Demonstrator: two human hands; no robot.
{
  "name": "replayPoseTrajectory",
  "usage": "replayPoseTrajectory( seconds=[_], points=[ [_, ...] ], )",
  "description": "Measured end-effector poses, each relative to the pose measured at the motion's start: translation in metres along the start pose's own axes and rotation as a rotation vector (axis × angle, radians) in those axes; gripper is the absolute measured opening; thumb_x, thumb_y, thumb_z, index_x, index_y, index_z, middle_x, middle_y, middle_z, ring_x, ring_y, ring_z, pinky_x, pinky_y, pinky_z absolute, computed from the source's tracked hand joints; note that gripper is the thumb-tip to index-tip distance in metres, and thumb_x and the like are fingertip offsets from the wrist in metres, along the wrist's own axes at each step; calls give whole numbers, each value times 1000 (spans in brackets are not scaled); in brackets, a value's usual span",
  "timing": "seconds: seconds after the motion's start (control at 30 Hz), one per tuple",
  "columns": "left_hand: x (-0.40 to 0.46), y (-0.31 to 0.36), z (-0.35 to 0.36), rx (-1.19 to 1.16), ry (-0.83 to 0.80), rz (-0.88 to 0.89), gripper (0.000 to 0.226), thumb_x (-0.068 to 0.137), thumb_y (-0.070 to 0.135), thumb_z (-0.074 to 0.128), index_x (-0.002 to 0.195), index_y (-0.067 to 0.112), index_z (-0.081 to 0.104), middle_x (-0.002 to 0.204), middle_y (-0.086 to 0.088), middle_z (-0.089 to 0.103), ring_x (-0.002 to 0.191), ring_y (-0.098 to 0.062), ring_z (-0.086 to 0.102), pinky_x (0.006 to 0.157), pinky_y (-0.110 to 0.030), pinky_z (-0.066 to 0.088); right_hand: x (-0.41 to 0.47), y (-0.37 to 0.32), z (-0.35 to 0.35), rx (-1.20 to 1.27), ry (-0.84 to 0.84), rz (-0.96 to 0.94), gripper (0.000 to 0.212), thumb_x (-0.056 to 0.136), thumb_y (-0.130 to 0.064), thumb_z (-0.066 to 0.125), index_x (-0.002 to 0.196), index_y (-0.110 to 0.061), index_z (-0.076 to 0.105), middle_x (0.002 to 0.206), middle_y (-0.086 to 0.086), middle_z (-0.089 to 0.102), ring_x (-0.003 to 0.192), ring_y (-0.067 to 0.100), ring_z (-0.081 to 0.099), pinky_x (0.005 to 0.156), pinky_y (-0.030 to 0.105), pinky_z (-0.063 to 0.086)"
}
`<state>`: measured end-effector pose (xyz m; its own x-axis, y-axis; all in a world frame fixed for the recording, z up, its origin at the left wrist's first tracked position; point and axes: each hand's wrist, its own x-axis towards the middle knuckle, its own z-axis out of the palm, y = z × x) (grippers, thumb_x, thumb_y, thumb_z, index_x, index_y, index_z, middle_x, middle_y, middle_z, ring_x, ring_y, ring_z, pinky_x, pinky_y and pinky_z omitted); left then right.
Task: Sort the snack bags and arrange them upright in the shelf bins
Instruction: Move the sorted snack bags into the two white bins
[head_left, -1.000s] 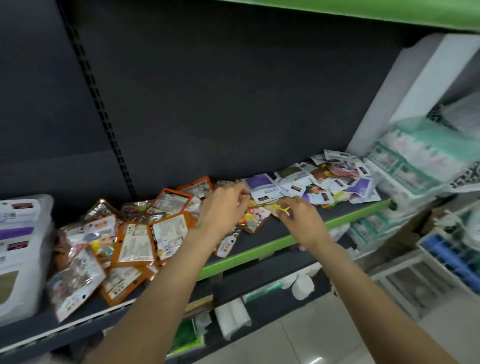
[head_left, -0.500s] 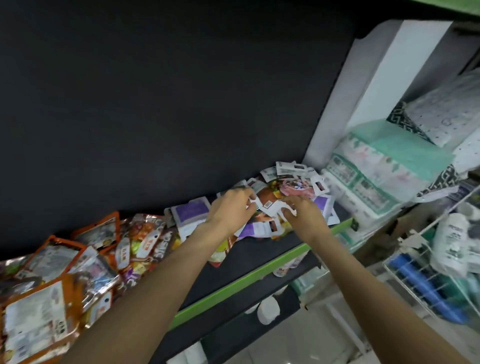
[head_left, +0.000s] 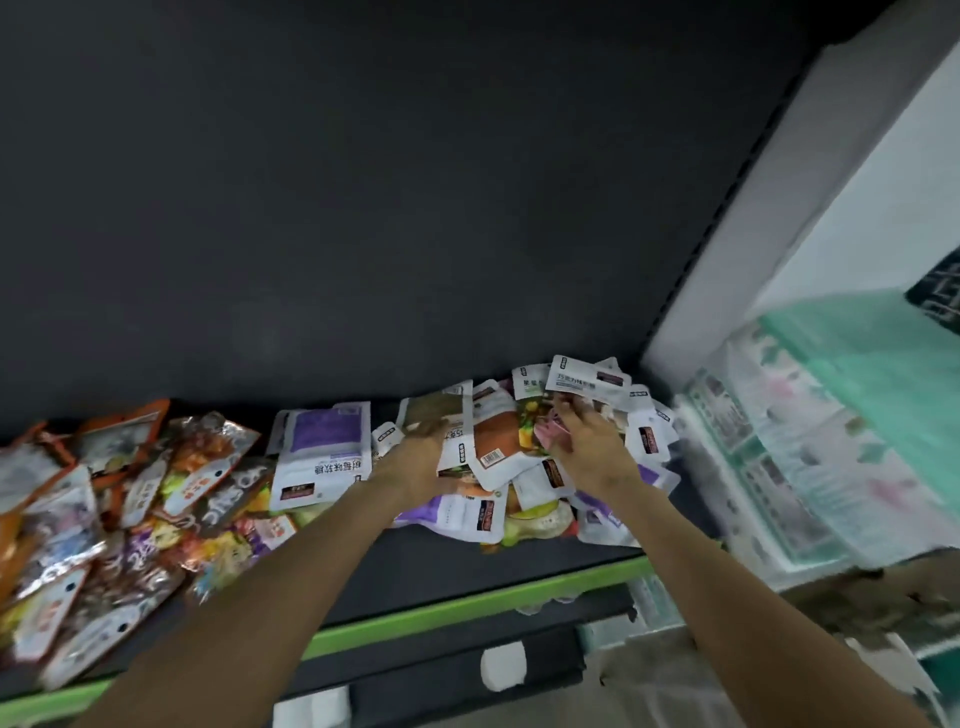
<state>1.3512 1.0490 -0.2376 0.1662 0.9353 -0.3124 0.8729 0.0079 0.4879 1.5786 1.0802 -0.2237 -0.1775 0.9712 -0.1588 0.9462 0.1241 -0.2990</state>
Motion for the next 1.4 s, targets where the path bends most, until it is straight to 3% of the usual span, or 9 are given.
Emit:
replayPoseTrajectory(
  seconds=[0.17,0.3,0.5,0.63,0.73,0.9,1.0,1.13,1.4],
  points=[
    [-1,2,14,20,107,-82,82,75,35,77,144,18,37,145,-4,42,132,-22,40,108,-37,35,2,17,4,36,86,-190,38,98,-25,45,135,-18,49,133,5,50,120,24,48,101,35,41],
    [-3,7,13,52,174,-137,53,89,28,63,139,23,46,139,-3,50,122,-20,50,103,-31,40,22,21,-13,69,109,-174,44,92,-19,58,135,-18,49,127,9,53,115,27,52,92,36,47],
    [-6,20,5,72,287,-89,31,99,24,46,126,23,60,122,-1,64,106,-19,62,91,-28,48,56,30,-23,50,-145,-60,108,76,-56,68,152,-23,-2,160,7,-2,147,24,-1,119,39,8],
    [-4,25,2,31,387,-67,27,99,24,45,118,22,65,116,-1,68,100,-20,63,88,-31,50,73,33,-28,-46,-202,-50,122,63,-68,72,152,-23,2,158,8,10,146,26,8,118,40,11],
    [-1,33,-6,-3,442,-54,26,98,23,48,114,18,67,114,-3,67,100,-23,62,86,-32,49,73,25,-37,-31,-90,-53,101,64,-60,76,145,-24,28,141,12,35,133,33,29,111,40,27],
    [4,52,-29,-114,618,-114,23,98,25,49,107,18,69,97,-6,72,80,-27,66,74,-38,53,72,18,-59,171,117,-147,6,87,-14,62,89,-17,67,105,6,62,98,22,60,83,32,47],
    [1,58,-37,-173,672,-138,21,97,22,51,103,17,70,93,-7,73,75,-29,65,72,-39,53,65,12,-63,136,14,-188,17,90,-23,60,105,-19,65,114,5,59,105,22,56,86,32,46],
    [-9,60,-33,-133,638,-138,23,98,19,49,105,15,69,99,-5,72,80,-26,65,74,-33,52,43,11,-34,73,-208,-224,64,77,-35,75,133,-23,46,135,3,46,125,21,41,102,34,38],
    [-40,47,-24,-134,735,-88,20,94,12,53,105,12,70,94,-7,72,78,-27,65,71,-37,54,32,10,-15,-27,-113,-226,35,79,-27,75,105,-18,54,107,2,54,105,21,50,90,33,43]
  ],
)
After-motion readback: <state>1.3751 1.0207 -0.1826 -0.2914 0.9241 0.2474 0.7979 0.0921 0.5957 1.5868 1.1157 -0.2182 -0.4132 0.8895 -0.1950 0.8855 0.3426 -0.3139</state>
